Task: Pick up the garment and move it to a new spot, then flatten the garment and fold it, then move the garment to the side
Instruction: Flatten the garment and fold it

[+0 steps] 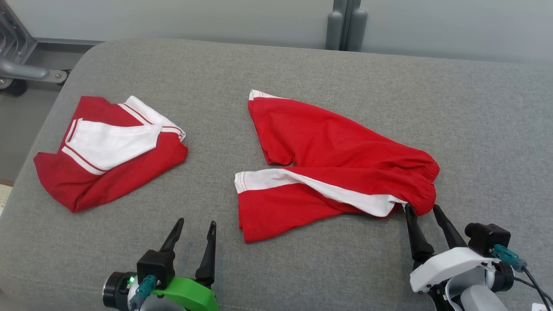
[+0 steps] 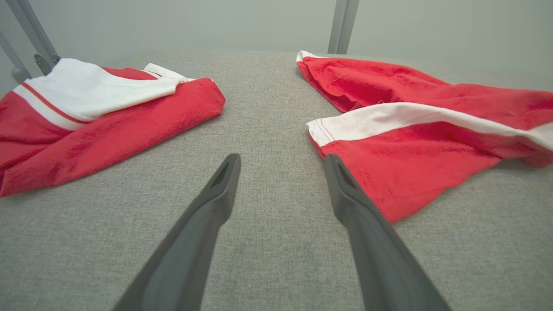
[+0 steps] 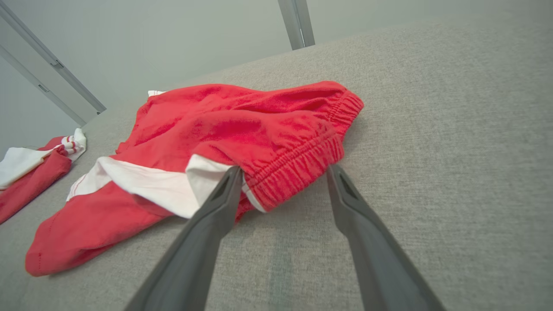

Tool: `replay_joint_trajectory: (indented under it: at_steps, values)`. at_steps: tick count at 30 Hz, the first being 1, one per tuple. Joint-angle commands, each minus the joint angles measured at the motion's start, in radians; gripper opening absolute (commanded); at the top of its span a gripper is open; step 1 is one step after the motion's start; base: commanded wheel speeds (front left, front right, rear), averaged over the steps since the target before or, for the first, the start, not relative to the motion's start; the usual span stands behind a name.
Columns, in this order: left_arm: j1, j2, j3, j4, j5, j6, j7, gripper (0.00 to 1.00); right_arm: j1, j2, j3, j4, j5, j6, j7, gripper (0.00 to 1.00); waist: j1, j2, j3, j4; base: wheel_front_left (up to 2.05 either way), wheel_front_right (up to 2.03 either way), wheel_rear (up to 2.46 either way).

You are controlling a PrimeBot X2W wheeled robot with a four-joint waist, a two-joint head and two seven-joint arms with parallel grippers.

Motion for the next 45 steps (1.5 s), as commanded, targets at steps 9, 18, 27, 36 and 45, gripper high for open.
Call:
replay_joint_trajectory:
  at_steps: [9, 18, 27, 36, 45]
  values:
    - [0.006, 0.002, -0.006, -0.011, 0.012, -0.003, 0.001, 1.0, 0.0, -0.001, -0.006, 0.014, 0.042, -0.001, -0.003, 1.0, -0.0001, 0.0, 0.006, 0.012, 0.0, 0.0, 0.0]
    - [0.015, 0.002, -0.015, -0.01, 0.011, -0.007, 0.001, 1.0, 0.045, 0.012, 0.002, -0.001, 0.081, -0.001, -0.003, 1.0, -0.0001, 0.0, -0.008, 0.001, 0.0, 0.0, 0.0]
    - [0.013, 0.002, -0.02, -0.012, 0.011, -0.007, 0.001, 1.0, 0.013, 0.003, 0.019, -0.018, 0.101, -0.001, -0.003, 1.0, -0.0001, 0.0, -0.002, 0.003, 0.0, 0.0, 0.0]
    - [0.02, 0.002, -0.019, -0.009, 0.007, -0.006, 0.001, 1.0, 0.011, -0.004, 0.006, -0.051, 0.107, -0.001, -0.003, 0.0, -0.0001, 0.0, 0.006, 0.001, 0.0, 0.0, 0.0]
    - [-0.008, 0.002, -0.033, -0.011, 0.004, -0.011, 0.001, 1.0, -0.088, -0.028, -0.002, -0.014, 0.106, -0.001, -0.003, 0.0, -0.0001, 0.0, 0.027, 0.006, 0.0, 0.0, 0.0]
